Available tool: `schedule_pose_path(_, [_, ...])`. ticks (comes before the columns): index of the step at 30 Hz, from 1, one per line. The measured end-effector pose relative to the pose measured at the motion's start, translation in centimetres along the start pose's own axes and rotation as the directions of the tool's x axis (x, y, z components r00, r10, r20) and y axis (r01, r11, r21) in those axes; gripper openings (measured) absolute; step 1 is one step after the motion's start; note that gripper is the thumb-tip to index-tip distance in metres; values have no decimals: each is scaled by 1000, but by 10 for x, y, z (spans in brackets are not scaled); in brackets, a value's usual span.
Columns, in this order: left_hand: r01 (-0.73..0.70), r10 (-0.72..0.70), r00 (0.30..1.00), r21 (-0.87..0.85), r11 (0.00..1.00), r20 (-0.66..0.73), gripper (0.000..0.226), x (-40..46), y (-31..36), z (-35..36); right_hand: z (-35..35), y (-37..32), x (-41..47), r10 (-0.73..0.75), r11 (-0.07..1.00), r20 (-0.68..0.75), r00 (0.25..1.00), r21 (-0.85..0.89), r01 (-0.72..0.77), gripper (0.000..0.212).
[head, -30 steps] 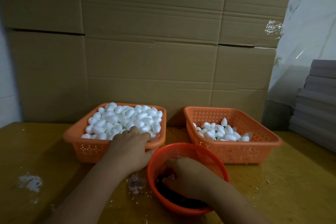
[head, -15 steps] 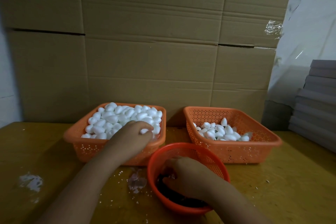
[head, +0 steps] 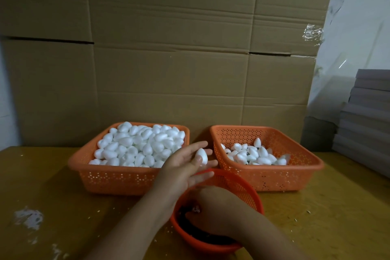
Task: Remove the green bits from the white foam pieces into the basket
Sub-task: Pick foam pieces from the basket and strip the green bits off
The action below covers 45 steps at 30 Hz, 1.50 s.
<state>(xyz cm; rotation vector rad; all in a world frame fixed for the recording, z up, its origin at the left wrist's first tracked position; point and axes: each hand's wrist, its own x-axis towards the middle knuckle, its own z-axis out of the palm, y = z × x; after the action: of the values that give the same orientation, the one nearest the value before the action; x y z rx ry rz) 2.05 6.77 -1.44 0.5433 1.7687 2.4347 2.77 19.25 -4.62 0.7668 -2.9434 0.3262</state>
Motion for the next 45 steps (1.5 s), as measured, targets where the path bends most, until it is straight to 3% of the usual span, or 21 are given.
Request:
schedule_pose_path(2, [10,-10,1000,-63,998,1,26,1,-4,1,3,1,2,9,999,11,1000,-34,-8,35])
schedule_pose_path(7, [38,-43,997,-65,997,-70,53,1,-15,4,6,1,2,0,999,-43,999,-34,-1,32])
schedule_pose_path(10, [47,-47,989,1,999,-138,51,4,-16,4,5,-1,0,-20,999,-51,999,-48,18,30])
schedule_pose_path(17, [113,-122,984,-69,991,-131,59,5,-12,-1,2,-3,-1,-42,999,-77,996,-30,40,24])
schedule_pose_path(25, [102,-114,989,-129,986,-92,57,2,-11,1,5,-1,1,-51,998,-83,995,-36,48,27])
schedule_pose_path(33, [65,-81,991,-157,986,-103,33,1,-11,3,7,0,3,-33,998,-65,997,-50,30,30])
schedule_pose_path(41, [52,-65,993,-135,989,-96,51,-1,-14,2,10,1,4,-10,999,-64,998,-32,8,28])
schedule_pose_path(45, [25,-36,995,-118,993,-92,44,-2,-13,2,9,1,4,-13,999,-63,998,-40,10,32])
